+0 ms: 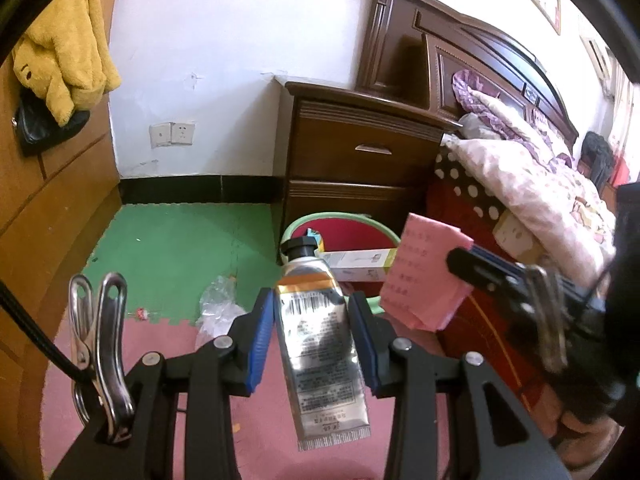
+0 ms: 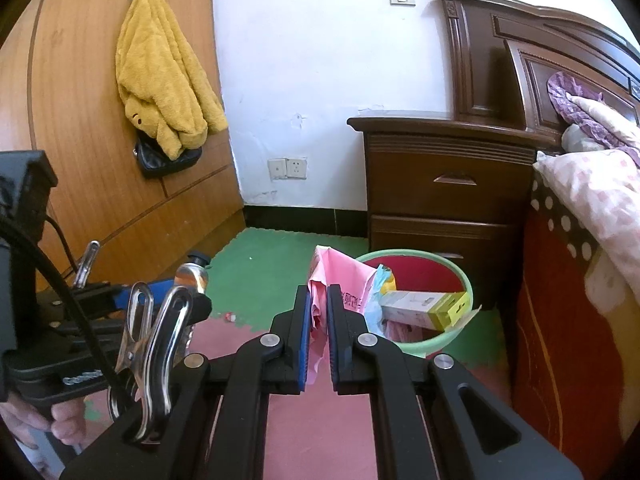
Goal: Collect trash
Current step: 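Carry the pink paper with the right tool while the left tool carries the tube to the bucket, then lower the tube into the bucket and open the left tool while the right tool releases the paper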
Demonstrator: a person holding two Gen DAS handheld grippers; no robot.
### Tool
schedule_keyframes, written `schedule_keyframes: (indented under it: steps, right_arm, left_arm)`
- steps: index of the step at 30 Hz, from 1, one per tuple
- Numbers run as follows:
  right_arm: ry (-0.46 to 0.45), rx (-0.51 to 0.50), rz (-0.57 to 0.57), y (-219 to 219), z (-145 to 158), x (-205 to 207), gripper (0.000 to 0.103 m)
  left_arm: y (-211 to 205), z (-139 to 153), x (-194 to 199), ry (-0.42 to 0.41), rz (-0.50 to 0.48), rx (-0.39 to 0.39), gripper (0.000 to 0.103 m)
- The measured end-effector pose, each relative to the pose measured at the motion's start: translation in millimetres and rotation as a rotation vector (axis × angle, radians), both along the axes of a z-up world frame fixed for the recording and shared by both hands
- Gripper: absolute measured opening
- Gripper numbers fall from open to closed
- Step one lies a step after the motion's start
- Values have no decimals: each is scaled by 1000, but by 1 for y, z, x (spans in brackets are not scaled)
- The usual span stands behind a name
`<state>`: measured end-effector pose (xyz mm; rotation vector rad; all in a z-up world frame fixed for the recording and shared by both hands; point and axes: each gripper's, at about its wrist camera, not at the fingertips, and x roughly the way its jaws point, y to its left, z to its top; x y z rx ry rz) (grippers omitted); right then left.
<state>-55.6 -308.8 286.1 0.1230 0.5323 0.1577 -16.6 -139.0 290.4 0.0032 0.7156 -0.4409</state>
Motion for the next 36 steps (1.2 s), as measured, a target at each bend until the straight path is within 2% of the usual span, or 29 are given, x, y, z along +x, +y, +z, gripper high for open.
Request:
schedule_keyframes:
  steps: [5,10,16,21,24,27,29,32,36]
  right_arm:
    - [-40,31,-15,-21,-9,22,9]
    - [-83,44,-42,-41,-22,44,9]
    - [-120,52,-79,-56,-44,78,9]
    - [-118,122,-138,-74,-74,107,9]
    - [-80,123,-180,-81,-95,124,9]
    - [-53,138,-210,-90,-115,129,9]
    - [-55,160,-200,-95,-124,127,9]
    - [-80,173,-189,-101,-132,123,9]
    - [-124,214,-166,-108,-135,114,9]
  left_arm:
    - [-13,-11,21,-4,-13,0,39]
    - [-34,-26,54,21,-35,-39,39]
    - [-63,-56,97,85,-65,-90,39]
    - [-92,-87,131,122,-97,-96,39]
    - [-110,-106,152,150,-112,-98,39]
    - [-122,-122,167,178,-99,-107,39]
    - [-130,-132,174,168,-78,-79,39]
    - [-137,-142,182,146,-57,-35,39]
    - [-140,-143,199,121,-26,-28,39]
